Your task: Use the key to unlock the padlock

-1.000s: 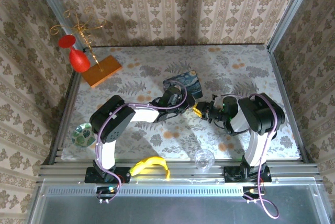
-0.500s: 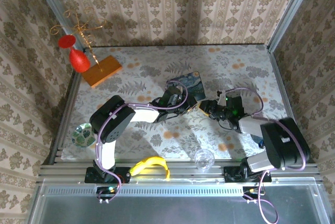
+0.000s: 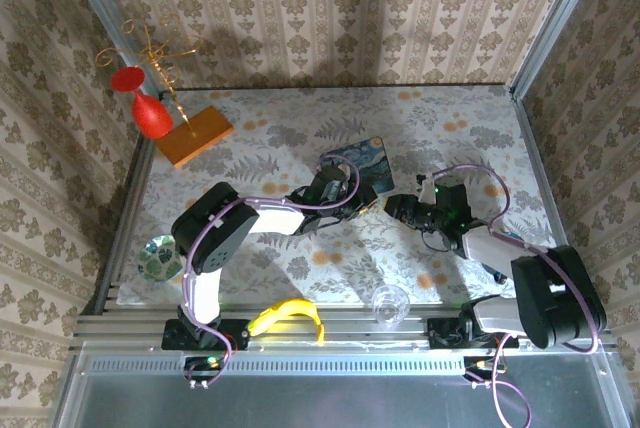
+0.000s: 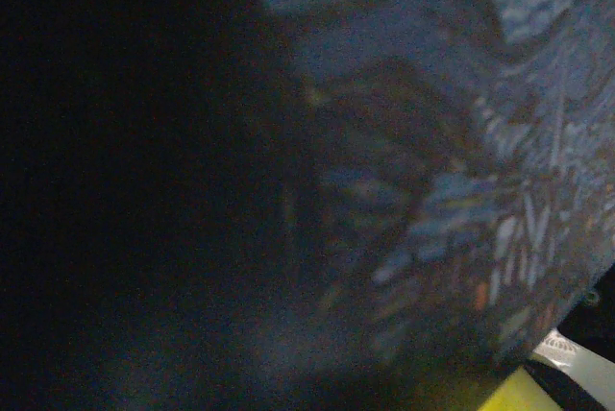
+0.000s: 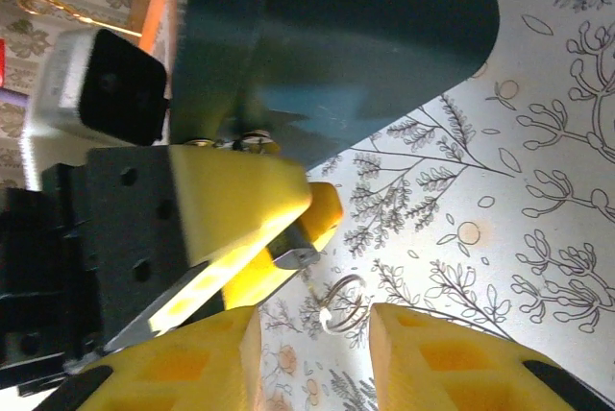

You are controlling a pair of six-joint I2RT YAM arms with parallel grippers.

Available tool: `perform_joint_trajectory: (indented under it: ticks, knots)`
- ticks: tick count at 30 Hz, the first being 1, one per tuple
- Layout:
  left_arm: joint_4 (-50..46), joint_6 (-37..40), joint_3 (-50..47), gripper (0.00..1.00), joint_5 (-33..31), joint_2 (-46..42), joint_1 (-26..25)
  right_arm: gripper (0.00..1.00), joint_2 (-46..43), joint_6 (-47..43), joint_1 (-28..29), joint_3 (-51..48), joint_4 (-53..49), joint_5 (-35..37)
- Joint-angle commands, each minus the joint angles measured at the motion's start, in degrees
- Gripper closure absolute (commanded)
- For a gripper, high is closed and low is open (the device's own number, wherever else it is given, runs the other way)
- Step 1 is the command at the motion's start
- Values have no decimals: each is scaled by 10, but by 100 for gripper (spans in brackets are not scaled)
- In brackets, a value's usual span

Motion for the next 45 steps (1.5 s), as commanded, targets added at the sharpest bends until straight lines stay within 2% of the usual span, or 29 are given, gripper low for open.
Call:
perform_joint_trajectory:
  ticks: [1, 20, 24, 32, 37, 39, 45]
  knots:
    - [-18, -20, -9, 100, 38, -5, -8, 67, 32, -9, 7, 10, 42, -18]
    - [-13, -20, -6, 100, 42, -3, -9, 78, 104, -1, 28, 30, 102, -32]
    - [-12, -20, -6, 100, 43, -4, -10, 84, 118, 7, 29, 28, 121, -34]
    - [-11, -19, -5, 100, 42, -8, -11, 84, 142, 16, 33, 26, 148, -37]
    - [-13, -18, -5, 100, 42, -11, -11, 100, 141, 19, 34, 21, 155, -30]
    - [-10, -16, -5, 94, 43, -12, -12, 100, 139, 24, 34, 19, 159, -25]
    - [-4, -8, -10, 64, 41, -19, -12, 100, 155, 63, 34, 14, 218, -27]
